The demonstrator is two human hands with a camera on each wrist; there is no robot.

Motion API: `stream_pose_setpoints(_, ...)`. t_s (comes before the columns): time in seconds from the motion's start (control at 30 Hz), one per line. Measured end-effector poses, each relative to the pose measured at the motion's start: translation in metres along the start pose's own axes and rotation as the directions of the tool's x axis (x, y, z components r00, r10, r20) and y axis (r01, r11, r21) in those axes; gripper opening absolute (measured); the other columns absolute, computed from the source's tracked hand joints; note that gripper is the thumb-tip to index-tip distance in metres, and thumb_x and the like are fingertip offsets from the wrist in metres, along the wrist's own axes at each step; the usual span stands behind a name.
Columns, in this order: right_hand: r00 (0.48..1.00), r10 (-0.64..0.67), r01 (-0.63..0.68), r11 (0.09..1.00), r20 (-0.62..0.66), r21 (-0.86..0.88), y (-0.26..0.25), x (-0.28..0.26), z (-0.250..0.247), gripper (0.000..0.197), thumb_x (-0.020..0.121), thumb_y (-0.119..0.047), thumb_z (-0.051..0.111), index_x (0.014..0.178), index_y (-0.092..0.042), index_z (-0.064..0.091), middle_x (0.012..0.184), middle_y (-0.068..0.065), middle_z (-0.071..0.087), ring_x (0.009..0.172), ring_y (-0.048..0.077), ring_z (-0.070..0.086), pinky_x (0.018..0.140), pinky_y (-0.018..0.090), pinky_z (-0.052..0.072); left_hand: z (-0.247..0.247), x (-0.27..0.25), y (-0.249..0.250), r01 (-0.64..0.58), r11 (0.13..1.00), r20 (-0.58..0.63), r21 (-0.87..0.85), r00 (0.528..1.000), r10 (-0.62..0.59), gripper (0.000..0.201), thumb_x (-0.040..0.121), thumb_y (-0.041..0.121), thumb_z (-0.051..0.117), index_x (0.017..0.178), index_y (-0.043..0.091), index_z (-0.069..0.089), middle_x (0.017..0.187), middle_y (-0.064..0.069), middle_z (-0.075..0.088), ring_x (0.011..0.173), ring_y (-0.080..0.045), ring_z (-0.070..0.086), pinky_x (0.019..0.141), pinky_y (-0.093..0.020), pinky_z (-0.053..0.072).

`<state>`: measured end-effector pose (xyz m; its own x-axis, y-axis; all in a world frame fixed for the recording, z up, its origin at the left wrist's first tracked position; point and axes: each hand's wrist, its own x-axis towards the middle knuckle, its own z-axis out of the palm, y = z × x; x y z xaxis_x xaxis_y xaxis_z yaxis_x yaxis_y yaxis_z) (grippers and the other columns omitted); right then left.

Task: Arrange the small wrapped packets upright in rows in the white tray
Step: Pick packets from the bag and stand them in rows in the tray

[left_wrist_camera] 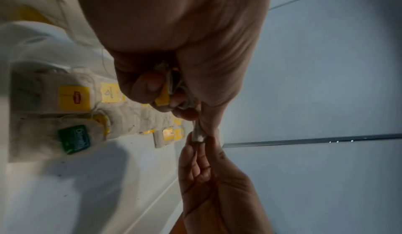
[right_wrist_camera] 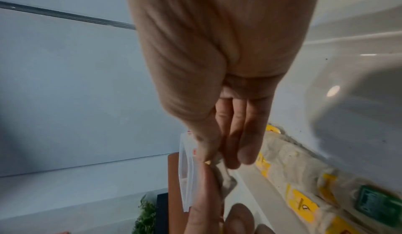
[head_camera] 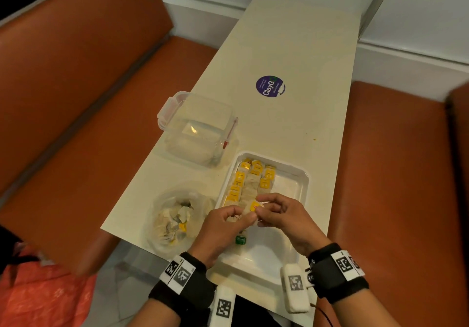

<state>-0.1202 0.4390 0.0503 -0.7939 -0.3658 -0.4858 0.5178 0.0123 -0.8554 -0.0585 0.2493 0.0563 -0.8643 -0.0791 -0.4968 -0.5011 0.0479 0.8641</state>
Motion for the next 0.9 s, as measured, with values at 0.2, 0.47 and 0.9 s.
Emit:
stream_pose_setpoints(0.2, 0.948, -0.025, -0.103, 0.919, -0.318, -0.382, 0.037, 0.038, -0.013, 0.013, 0.088, -0.02, 0.082, 0.099, -0.025, 0.076, 0.089, 0.001, 0.077, 0.084, 0.021, 0.074, 0.082, 0.037, 0.062, -0.01, 0.0, -0.017, 0.207, 0.975, -0.037, -0.085, 0.977, -0.211, 0.019, 0.096, 0.037, 0.074, 0.103, 0.021, 0.08, 0.072, 0.004, 0.065, 0.055, -0.01, 0.047, 0.047, -0.024, 0.035)
stream_pose_setpoints(0.47, 0.948, -0.052, -0.148, 0.8, -0.313, -0.581, 0.04, 0.077, -0.024, 0.014, 0.089, -0.019, 0.079, 0.09, -0.032, 0.077, 0.085, -0.006, 0.073, 0.081, 0.012, 0.069, 0.077, 0.025, 0.057, -0.026, -0.001, -0.02, 0.235, 0.965, -0.043, -0.12, 0.97, -0.241, 0.016, 0.097, 0.031, 0.073, 0.101, 0.017, 0.081, 0.073, 0.002, 0.065, 0.054, -0.009, 0.046, 0.046, -0.023, 0.035)
stream_pose_setpoints(0.9, 0.883, -0.108, -0.128, 0.881, -0.456, -0.456, 0.037, 0.102, -0.022, 0.023, 0.077, -0.008, 0.088, 0.092, -0.019, 0.075, 0.083, -0.001, 0.071, 0.078, 0.017, 0.068, 0.068, 0.017, 0.049, -0.023, 0.001, -0.011, 0.217, 0.966, 0.013, -0.141, 0.976, -0.217, 0.018, 0.097, 0.032, 0.073, 0.109, 0.019, 0.077, 0.08, 0.001, 0.069, 0.063, -0.012, 0.053, 0.054, -0.027, 0.041)
